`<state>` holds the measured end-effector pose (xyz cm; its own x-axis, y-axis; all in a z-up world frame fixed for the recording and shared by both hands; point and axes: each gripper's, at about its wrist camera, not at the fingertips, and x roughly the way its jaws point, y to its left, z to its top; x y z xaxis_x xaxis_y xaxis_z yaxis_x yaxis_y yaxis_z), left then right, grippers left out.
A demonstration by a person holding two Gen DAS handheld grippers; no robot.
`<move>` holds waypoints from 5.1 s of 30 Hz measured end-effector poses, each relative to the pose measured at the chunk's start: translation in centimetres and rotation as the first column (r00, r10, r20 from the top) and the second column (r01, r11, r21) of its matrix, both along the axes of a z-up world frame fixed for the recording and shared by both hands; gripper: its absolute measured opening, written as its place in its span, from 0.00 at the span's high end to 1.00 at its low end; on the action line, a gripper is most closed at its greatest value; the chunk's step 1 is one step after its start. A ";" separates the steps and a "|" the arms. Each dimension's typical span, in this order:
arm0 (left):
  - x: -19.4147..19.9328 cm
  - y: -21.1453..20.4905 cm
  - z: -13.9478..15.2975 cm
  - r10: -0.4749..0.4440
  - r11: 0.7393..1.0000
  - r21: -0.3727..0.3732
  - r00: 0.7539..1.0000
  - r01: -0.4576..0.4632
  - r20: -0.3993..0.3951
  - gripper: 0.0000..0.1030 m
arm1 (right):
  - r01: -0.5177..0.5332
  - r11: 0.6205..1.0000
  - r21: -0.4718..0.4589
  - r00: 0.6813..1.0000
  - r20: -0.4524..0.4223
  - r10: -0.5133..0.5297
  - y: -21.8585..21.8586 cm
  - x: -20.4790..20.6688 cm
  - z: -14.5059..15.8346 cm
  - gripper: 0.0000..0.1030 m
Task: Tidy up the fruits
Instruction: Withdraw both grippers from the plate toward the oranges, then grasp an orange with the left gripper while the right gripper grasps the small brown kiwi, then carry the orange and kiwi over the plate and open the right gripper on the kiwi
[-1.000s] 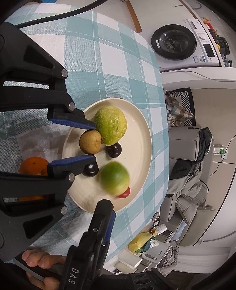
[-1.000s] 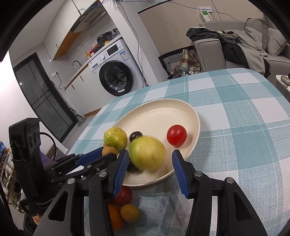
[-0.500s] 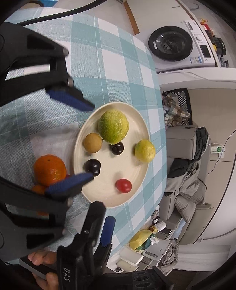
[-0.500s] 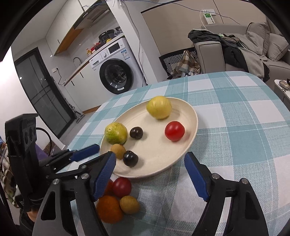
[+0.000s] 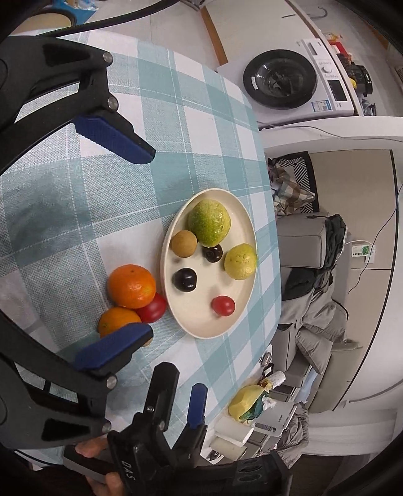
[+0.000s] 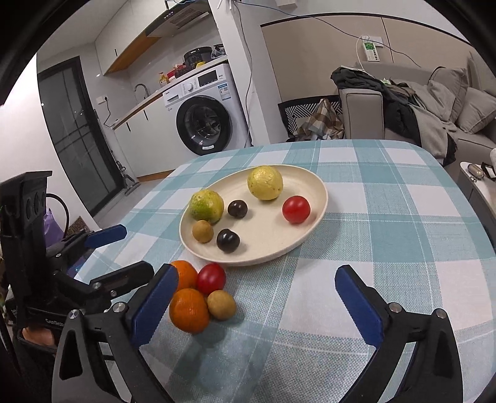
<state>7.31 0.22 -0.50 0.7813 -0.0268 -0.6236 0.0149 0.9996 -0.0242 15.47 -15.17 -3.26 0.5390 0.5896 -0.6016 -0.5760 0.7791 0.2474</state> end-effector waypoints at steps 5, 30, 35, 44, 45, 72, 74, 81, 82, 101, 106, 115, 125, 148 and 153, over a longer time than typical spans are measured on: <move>-0.3 0.0 -0.1 -0.001 1.000 0.002 1.000 0.001 -0.011 0.01 | 0.005 1.000 -0.025 1.000 -0.013 -0.006 -0.3 -0.1 -0.1 0.00; 0.3 0.9 -1.0 -0.002 1.000 -0.008 0.999 0.001 -0.053 0.01 | -0.104 0.985 -0.140 0.991 -0.094 0.091 1.9 -1.1 -1.8 0.00; 0.4 0.7 -1.1 -0.013 1.000 -0.011 0.998 0.013 -0.067 0.01 | -0.147 0.979 -0.142 0.986 -0.105 0.133 2.7 -1.7 -2.1 0.00; 0.4 -0.5 -1.6 -0.080 0.997 -0.012 0.991 0.079 -0.106 0.01 | -0.222 0.956 -0.191 0.973 -0.098 0.207 4.0 -3.1 -2.2 0.00; 0.3 -0.7 -1.7 -0.090 0.996 -0.016 0.990 0.089 -0.111 0.01 | -0.236 0.952 -0.196 0.971 -0.097 0.220 4.1 -3.3 -2.2 0.00; -0.2 -3.3 -3.7 -0.238 0.971 -0.048 0.948 0.234 -0.212 0.39 | -0.159 0.966 -0.205 0.985 -0.097 0.142 2.9 -1.2 -2.4 0.24; -0.1 -3.4 -3.8 -0.251 0.968 -0.049 0.944 0.246 -0.213 0.50 | -0.166 0.962 -0.218 0.984 -0.096 0.148 3.4 -1.4 -2.5 0.30; -0.4 -3.7 -3.7 -0.284 0.959 -0.045 0.937 0.281 -0.203 0.64 | -0.145 0.970 -0.197 0.986 -0.110 0.125 3.4 -1.4 -2.5 0.45; -0.4 -3.8 -3.7 -0.284 0.959 -0.048 0.937 0.280 -0.204 0.64 | -0.144 0.970 -0.197 0.986 -0.110 0.124 3.4 -1.4 -2.5 0.46; -0.5 -1.7 -2.2 -0.240 0.970 -0.087 0.959 0.229 -0.148 0.64 | -0.155 0.976 -0.156 0.982 -0.131 0.136 4.2 -1.2 -2.5 0.65; -0.7 -1.3 -1.7 -0.227 0.972 -0.094 0.965 0.216 -0.128 0.64 | -0.184 0.970 -0.156 0.978 -0.128 0.165 4.5 -1.5 -2.5 0.74; -1.0 -0.8 -0.9 -0.207 0.976 -0.088 0.974 0.199 -0.093 0.64 | -0.194 0.968 -0.161 0.979 -0.098 0.180 4.2 -2.1 -2.1 0.74; -1.2 -0.3 0.2 -0.157 0.984 -0.091 0.987 0.154 -0.022 0.64 | -0.166 0.982 -0.093 0.986 -0.050 0.162 3.0 -1.9 -0.9 0.74; 2.0 -0.1 0.3 -0.083 0.993 -0.085 0.996 0.084 0.025 0.64 | -0.073 0.997 0.030 0.997 0.028 0.072 1.5 -0.8 0.8 0.74; 2.7 -0.1 0.5 -0.069 0.994 -0.085 0.997 0.073 0.040 0.64 | -0.067 0.997 0.037 0.997 0.034 0.066 1.6 -0.5 0.7 0.74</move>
<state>10.05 0.14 0.03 0.7978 -0.1356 -0.5875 0.0882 0.9902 -0.1087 15.01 -13.55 -2.55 0.5170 0.6468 -0.5607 -0.6344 0.7293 0.2564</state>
